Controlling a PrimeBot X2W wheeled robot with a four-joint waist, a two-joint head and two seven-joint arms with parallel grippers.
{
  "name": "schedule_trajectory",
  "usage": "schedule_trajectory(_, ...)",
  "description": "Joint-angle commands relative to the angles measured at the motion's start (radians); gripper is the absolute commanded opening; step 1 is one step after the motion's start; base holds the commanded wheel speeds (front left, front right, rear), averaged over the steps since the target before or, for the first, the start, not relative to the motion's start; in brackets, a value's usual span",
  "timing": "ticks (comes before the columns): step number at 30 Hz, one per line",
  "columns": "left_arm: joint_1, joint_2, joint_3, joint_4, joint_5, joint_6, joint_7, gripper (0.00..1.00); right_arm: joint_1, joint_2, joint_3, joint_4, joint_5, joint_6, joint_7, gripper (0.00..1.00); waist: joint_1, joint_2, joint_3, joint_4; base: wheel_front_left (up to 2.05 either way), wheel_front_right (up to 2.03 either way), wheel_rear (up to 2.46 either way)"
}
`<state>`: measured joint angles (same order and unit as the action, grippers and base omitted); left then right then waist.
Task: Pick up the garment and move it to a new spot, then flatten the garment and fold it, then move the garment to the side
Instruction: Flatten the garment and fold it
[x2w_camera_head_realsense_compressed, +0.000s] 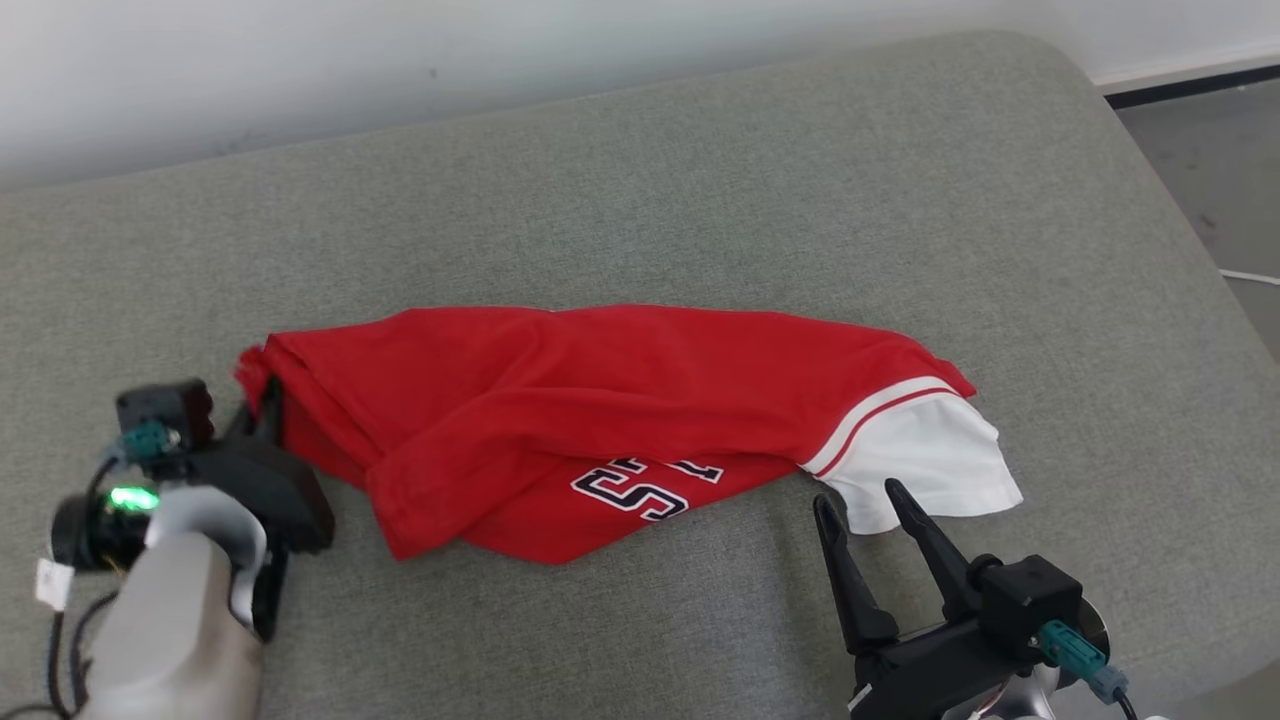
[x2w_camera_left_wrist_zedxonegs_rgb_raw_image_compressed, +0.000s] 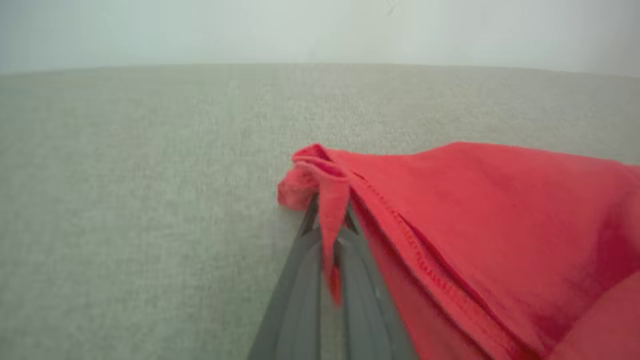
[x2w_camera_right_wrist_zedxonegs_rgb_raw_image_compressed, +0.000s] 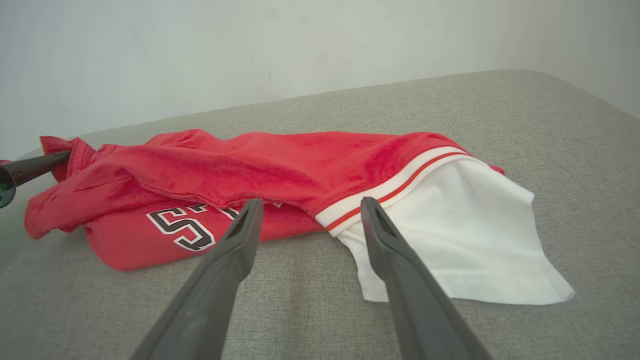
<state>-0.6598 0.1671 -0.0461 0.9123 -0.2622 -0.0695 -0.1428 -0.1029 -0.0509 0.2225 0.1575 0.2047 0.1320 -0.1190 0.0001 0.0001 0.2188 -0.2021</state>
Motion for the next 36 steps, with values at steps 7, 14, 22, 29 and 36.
schedule_trajectory(7, -0.163, 0.068, -0.019, -0.004, 0.044, 0.008, -0.082, 0.00, -0.017, -0.003, 0.024, -0.013, -0.014, -0.003, 0.007, 1.00, -0.0001, -0.0001, 0.052, -0.054, 0.00, 0.00, 0.00)
schedule_trajectory(14, -0.268, 0.111, -0.020, -0.002, 0.054, 0.017, -0.095, 0.00, -0.022, -0.008, 0.027, -0.027, -0.014, -0.003, 0.008, 1.00, -0.0001, -0.0001, 0.093, -0.074, 0.00, 0.00, 0.00)
schedule_trajectory(22, -0.279, 0.101, -0.020, 0.093, 0.024, 0.018, -0.042, 1.00, -0.039, -0.004, 0.020, -0.017, -0.015, -0.003, 0.003, 1.00, -0.0001, -0.0001, 0.122, -0.037, 0.00, 0.00, 0.00)
schedule_trajectory(29, -0.263, 0.062, -0.042, 0.139, 0.007, -0.004, -0.004, 1.00, -0.033, -0.002, 0.020, 0.005, -0.009, -0.003, 0.001, 1.00, -0.0001, -0.0001, 0.078, 0.030, 0.00, 0.00, 0.00)
schedule_trajectory(36, -0.266, -0.020, -0.034, 0.174, -0.073, -0.038, 0.171, 1.00, -0.010, -0.001, 0.018, 0.018, -0.004, -0.003, 0.009, 1.00, -0.0001, -0.0001, 0.004, 0.080, 0.00, 0.00, 0.00)
